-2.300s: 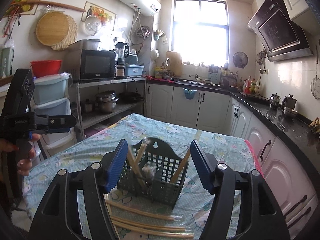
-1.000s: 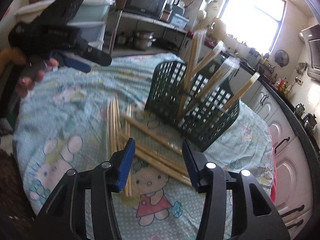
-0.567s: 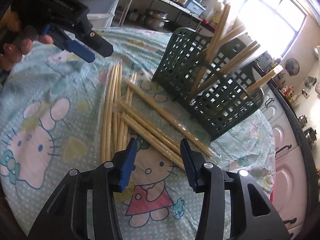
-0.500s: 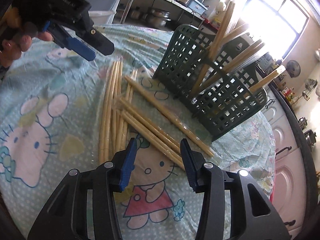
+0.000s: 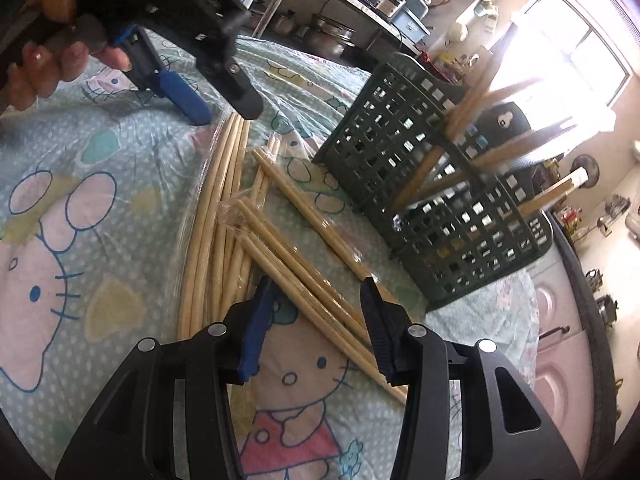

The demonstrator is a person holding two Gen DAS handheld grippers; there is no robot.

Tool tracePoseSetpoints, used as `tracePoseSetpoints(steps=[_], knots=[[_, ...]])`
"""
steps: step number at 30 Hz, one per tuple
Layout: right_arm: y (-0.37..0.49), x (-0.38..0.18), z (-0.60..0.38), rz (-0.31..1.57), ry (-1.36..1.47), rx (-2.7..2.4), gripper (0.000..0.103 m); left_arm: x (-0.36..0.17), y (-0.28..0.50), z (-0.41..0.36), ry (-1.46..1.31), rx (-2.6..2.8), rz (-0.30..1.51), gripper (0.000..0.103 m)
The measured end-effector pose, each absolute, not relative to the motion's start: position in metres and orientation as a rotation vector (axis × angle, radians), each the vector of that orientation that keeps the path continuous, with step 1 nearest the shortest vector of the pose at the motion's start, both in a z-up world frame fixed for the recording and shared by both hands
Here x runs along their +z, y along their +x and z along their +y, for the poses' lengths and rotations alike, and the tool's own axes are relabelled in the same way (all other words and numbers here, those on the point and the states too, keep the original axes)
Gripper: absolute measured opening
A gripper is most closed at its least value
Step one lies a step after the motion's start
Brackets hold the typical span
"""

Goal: Organize utensils
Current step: 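Close the left tool on a chopstick while the right tool grasps another chopstick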

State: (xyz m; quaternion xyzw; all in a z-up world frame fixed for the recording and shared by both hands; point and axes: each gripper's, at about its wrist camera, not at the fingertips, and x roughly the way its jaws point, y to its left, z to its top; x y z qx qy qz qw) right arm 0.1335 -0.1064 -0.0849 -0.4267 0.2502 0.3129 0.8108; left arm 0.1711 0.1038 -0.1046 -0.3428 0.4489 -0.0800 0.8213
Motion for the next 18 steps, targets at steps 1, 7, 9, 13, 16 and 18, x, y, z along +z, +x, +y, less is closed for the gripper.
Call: tracePoseSetpoints(steps=[1,7,9,13,16,18], knots=[[0.133,-0.085,-0.105,0.526,-0.922,0.668,0.042,-0.106,0.173,0.105,-0.734,-0.167,0.955,0.044],[0.131,-0.09,-0.095,0.517,-0.968,0.681,0.023,-0.112,0.177,0.116,-0.761,-0.146,0.953,0.026],[0.128,-0.094,-0.092,0.513,-0.992,0.681,0.013,-0.115,0.177,0.12,-0.769,-0.142,0.953,0.019],[0.125,-0.096,-0.09,0.479,-0.998,0.68,0.004,-0.118,0.177,0.126,-0.788,-0.146,0.953,0.014],[0.125,-0.09,-0.092,0.467,-0.969,0.678,0.003,-0.119,0.176,0.13,-0.799,-0.155,0.948,0.01],[0.125,-0.085,-0.095,0.455,-0.946,0.675,0.002,-0.119,0.176,0.132,-0.808,-0.164,0.945,0.008]])
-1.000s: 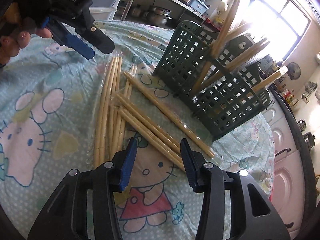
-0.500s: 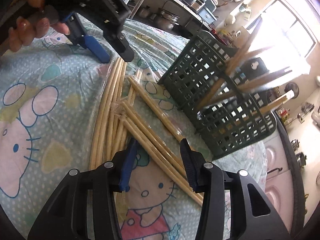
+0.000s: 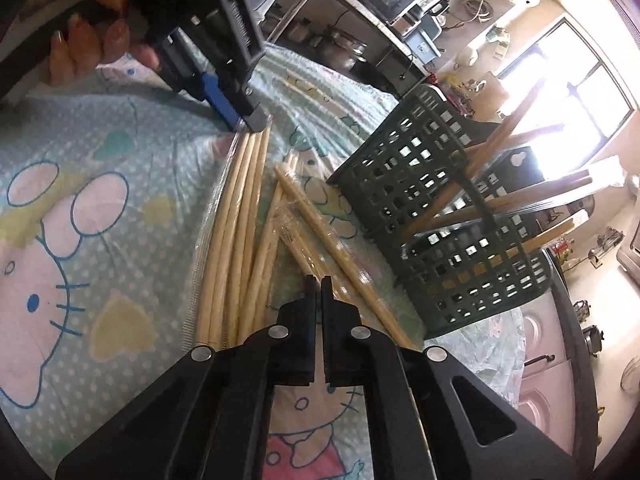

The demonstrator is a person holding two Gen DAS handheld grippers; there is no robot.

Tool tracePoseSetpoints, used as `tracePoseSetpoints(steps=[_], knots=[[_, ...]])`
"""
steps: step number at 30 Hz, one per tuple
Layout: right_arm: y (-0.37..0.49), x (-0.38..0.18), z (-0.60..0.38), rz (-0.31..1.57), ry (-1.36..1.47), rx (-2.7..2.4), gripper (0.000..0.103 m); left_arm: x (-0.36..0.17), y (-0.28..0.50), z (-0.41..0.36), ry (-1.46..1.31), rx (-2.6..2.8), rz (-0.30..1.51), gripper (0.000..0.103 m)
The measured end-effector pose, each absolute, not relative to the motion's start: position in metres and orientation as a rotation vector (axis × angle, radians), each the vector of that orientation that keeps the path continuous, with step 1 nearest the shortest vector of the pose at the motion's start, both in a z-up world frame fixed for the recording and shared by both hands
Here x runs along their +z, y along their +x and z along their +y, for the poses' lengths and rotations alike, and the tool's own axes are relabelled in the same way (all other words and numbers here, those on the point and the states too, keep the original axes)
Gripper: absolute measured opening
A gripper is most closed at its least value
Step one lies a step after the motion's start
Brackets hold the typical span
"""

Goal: Organize utensils
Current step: 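Close the left tool on a chopstick while the right tool grasps another chopstick, then lift both held chopsticks upright and carry them above the green caddy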

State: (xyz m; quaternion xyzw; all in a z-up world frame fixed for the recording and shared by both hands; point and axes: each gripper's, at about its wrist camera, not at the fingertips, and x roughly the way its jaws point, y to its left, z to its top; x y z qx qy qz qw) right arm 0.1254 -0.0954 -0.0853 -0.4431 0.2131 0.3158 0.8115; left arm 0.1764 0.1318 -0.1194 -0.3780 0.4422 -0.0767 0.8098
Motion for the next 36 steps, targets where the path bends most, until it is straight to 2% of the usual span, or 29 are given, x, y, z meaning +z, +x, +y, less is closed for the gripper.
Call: tracePoseSetpoints(steps=[9,26,36], knots=[[0.126,-0.06,-0.112,0.404,-0.845,0.664,0.001,-0.101,0.167,0.137,-0.82,-0.212,0.894,0.004],[0.115,-0.002,-0.134,0.296,-0.65,0.621,0.0,-0.002,0.151,0.096,-0.705,-0.373,0.713,0.002],[0.112,0.03,-0.15,0.267,-0.534,0.605,0.0,0.038,0.157,0.068,-0.635,-0.43,0.669,0.002]])
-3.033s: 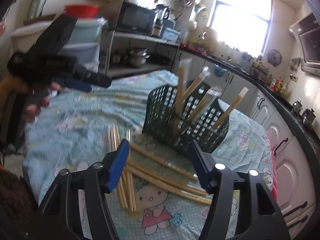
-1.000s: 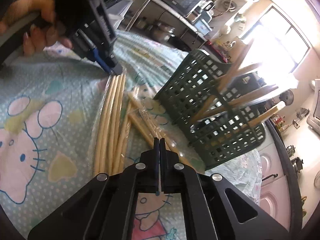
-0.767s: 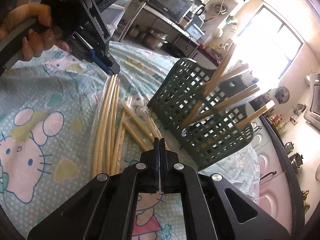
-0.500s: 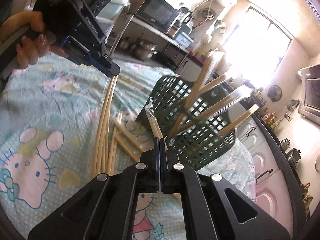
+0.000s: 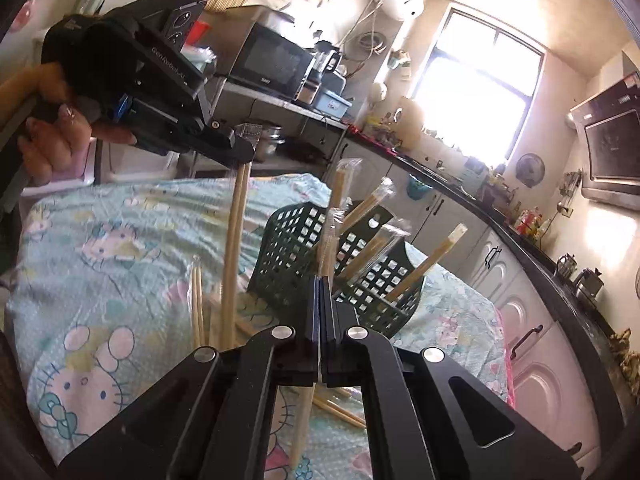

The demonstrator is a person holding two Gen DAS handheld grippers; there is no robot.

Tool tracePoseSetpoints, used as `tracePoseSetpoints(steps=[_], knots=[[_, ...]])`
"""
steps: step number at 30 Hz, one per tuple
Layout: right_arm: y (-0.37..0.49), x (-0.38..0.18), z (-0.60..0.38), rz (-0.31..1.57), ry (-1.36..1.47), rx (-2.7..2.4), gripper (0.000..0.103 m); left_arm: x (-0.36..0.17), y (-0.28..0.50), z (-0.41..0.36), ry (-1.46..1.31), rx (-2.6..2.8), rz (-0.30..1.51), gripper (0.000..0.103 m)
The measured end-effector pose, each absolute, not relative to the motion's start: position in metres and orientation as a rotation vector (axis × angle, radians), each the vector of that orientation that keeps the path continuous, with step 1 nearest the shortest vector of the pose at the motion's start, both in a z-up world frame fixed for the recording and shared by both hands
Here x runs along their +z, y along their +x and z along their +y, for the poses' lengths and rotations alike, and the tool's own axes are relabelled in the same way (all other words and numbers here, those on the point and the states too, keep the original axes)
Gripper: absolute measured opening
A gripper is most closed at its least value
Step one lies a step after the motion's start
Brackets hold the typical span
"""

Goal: Organize utensils
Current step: 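Lift both held chopsticks upright and carry them above the green caddy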

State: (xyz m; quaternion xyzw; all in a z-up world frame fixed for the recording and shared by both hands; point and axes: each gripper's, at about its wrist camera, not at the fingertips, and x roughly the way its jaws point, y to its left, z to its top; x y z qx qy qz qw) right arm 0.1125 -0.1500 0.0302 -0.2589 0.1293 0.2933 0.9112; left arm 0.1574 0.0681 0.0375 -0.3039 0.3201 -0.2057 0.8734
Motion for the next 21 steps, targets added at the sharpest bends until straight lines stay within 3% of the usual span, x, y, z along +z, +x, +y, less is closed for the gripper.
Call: tracePoseSetpoints(steps=[21], knots=[[0.126,0.105,-0.184,0.151,-0.375,0.547,0.0,0.125,0.157,0.063,-0.495,-0.45,0.53,0.002]])
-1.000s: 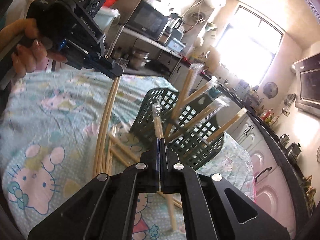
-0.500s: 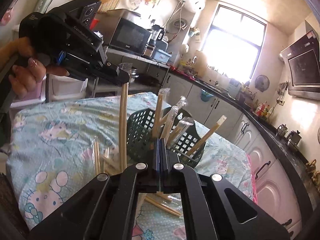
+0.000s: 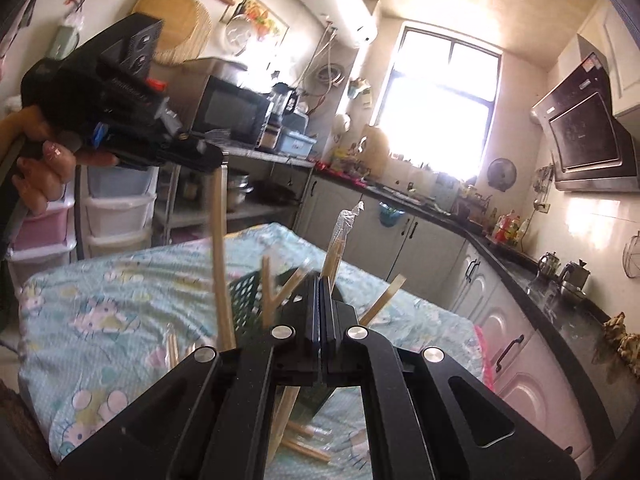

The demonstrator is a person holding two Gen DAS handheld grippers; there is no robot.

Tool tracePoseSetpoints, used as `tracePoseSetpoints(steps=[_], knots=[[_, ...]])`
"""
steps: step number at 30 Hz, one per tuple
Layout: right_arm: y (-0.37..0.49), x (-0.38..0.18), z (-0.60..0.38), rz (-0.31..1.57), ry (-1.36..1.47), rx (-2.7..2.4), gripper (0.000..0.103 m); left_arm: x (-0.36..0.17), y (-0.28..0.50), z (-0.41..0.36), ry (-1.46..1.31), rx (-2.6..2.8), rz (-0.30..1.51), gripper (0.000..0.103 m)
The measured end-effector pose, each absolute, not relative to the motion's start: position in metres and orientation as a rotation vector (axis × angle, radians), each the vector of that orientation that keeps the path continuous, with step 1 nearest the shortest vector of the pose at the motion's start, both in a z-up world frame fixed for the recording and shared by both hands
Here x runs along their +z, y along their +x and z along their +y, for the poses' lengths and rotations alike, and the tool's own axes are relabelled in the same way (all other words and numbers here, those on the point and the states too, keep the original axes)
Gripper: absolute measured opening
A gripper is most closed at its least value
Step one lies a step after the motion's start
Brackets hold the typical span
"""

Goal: Organize utensils
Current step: 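Lift both held chopsticks upright and carry them above the green caddy, then lower both chopsticks into the green caddy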

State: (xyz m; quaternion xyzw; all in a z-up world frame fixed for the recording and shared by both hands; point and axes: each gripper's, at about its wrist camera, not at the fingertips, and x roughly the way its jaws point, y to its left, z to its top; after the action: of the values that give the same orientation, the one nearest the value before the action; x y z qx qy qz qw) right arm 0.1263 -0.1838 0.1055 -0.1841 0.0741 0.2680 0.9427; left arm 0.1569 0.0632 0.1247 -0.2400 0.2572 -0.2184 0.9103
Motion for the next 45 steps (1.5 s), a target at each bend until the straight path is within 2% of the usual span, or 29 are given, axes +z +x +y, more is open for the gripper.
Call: tracePoseSetpoints(steps=[11,22,34,45], knots=[[0.15,0.151,-0.186,0.068,-0.32,0.52,0.0,0.171,0.149,0.089,-0.421,-0.362,0.427,0.002],[0.176,0.181,-0.175,0.016,-0.296,0.507,0.0,0.185,0.169,0.096,-0.377,-0.299,0.4,0.002],[0.203,0.187,-0.164,0.01,-0.262,0.502,0.0,0.19,0.193,0.092,-0.357,-0.259,0.368,0.002],[0.219,0.171,-0.156,0.028,-0.233,0.518,0.001,0.171,0.213,0.081,-0.338,-0.231,0.375,0.002]])
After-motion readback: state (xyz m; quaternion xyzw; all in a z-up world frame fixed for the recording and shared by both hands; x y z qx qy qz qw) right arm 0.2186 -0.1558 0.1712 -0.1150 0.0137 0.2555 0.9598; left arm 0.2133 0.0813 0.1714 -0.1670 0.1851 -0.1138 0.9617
